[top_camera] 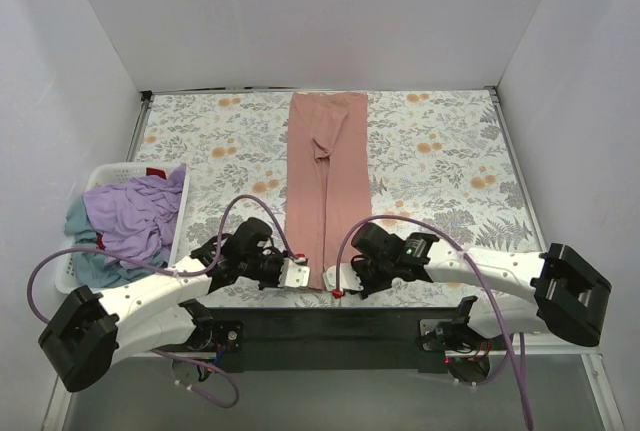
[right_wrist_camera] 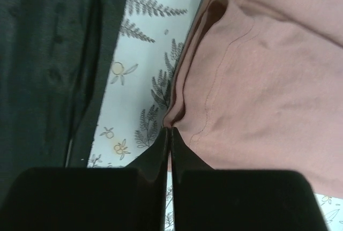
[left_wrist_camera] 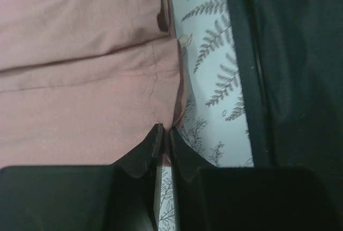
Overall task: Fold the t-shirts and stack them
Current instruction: Fold the tshirt
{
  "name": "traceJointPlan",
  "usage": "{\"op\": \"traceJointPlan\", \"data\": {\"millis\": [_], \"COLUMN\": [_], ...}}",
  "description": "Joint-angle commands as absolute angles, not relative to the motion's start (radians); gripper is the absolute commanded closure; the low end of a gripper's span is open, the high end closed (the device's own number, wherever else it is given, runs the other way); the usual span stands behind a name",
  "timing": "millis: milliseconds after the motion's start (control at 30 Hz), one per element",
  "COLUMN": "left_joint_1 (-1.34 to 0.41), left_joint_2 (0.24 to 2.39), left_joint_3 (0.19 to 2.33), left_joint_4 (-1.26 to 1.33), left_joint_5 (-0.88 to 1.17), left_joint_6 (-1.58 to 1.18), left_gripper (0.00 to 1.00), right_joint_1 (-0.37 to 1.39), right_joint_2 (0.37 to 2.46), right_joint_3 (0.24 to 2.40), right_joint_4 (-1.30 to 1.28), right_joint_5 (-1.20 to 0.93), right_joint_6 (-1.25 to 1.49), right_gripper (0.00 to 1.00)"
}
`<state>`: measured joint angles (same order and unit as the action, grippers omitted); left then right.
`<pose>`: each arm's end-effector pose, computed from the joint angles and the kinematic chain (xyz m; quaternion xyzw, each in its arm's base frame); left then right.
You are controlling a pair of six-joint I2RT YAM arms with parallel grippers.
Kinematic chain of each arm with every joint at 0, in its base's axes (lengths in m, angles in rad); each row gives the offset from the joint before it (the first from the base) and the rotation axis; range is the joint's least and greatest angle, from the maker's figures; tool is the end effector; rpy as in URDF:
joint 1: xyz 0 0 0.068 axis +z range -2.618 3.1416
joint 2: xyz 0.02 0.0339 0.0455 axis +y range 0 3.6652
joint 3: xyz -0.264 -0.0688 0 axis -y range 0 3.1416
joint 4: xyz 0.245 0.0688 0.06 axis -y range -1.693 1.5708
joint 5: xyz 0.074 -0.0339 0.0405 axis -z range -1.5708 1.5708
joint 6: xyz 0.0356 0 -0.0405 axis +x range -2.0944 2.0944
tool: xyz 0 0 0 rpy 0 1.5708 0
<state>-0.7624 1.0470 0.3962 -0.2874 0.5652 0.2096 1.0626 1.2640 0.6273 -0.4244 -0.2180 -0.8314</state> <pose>0.1175 -0.1386 0.1575 0.5030 0.7665 -0.3365 0.2151 0.1032 0.2012 0.1728 -0.7968 0.5396 0.1335 0.2368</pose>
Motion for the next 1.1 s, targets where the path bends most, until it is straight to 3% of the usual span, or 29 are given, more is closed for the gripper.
{"op": "traceJointPlan", "data": {"millis": [0, 233, 467, 1067], "left_joint_1": [-0.795, -0.773, -0.592, -0.342], "left_joint_2": [0.963, 0.926, 1.090, 1.638], "left_joint_3": [0.452, 0.544, 0.681, 1.066], "left_joint_4": [-0.385, -0.379, -0.310, -0.120], "left_joint_5": [0.621, 0.534, 0.624, 0.724], "left_joint_6": [0.157, 0.140, 0.181, 0.322], "left_gripper": [1.00, 1.00, 1.00, 1.00], "right_joint_1": [1.091, 1.049, 0.896, 0.551], "right_joint_2": [1.198, 1.131, 1.138, 1.630], "right_joint_3": [0.709, 0.749, 0.819, 1.247], "right_joint_4": [-0.514, -0.489, -0.443, -0.356], "right_joint_5": [-0.255, -0.206, -0.205, -0.333], "right_joint_6": [-0.802, -0.831, -0.920, -1.152], "right_gripper": [0.99, 0.99, 0.99, 0.99]}}
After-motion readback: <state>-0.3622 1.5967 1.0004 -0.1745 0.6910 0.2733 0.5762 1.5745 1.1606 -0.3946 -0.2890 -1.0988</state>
